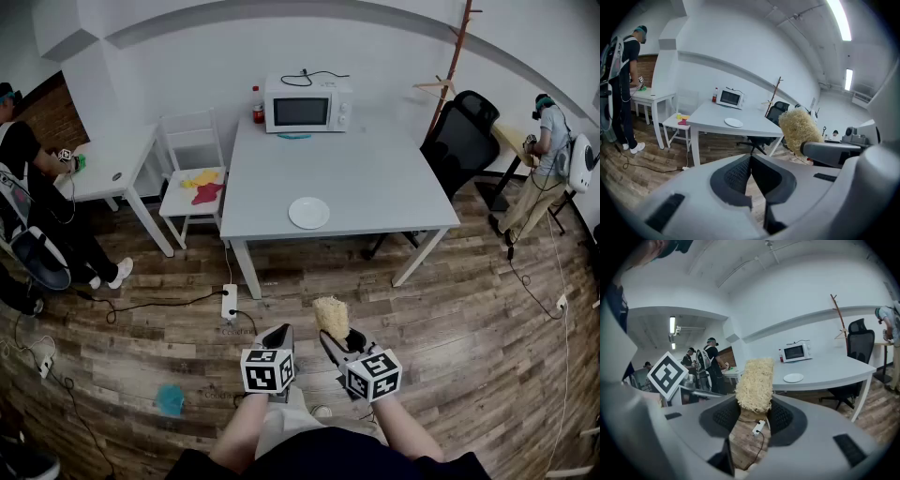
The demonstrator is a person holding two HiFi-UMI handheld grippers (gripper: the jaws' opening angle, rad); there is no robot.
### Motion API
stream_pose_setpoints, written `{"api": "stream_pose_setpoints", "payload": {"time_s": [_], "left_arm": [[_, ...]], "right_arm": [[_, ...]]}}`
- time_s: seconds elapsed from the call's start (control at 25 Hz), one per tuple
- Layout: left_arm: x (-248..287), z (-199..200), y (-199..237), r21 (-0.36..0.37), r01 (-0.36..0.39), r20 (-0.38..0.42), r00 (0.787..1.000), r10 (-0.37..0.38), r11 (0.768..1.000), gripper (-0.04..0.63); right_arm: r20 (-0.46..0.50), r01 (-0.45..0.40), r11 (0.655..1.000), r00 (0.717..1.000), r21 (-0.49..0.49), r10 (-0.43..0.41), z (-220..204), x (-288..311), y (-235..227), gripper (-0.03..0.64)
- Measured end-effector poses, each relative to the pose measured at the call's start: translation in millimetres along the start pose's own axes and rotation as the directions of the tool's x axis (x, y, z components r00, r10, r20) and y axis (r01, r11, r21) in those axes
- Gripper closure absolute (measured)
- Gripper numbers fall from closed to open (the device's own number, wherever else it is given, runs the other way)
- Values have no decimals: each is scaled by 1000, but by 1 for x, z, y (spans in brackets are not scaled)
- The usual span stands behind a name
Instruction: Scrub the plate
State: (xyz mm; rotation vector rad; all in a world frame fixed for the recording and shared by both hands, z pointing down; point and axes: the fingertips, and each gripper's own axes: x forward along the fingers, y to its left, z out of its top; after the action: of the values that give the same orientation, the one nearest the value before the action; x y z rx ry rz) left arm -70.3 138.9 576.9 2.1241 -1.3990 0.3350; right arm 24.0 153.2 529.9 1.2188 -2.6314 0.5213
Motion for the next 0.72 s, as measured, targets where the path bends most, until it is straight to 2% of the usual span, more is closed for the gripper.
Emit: {"api": "stream_pose_setpoints", "payload": {"time_s": [0.28,0.72], "left_arm": [[-34,-24,-50,8,9,47,999,-9,1000,577],[-48,-38,-76,27,7,49,999,-9,1000,577]], "right_arm": [[4,7,1000,1000,6,-7,-26,-58,6,446],[49,-29,999,998,-35,31,-23,-85,13,446]]}}
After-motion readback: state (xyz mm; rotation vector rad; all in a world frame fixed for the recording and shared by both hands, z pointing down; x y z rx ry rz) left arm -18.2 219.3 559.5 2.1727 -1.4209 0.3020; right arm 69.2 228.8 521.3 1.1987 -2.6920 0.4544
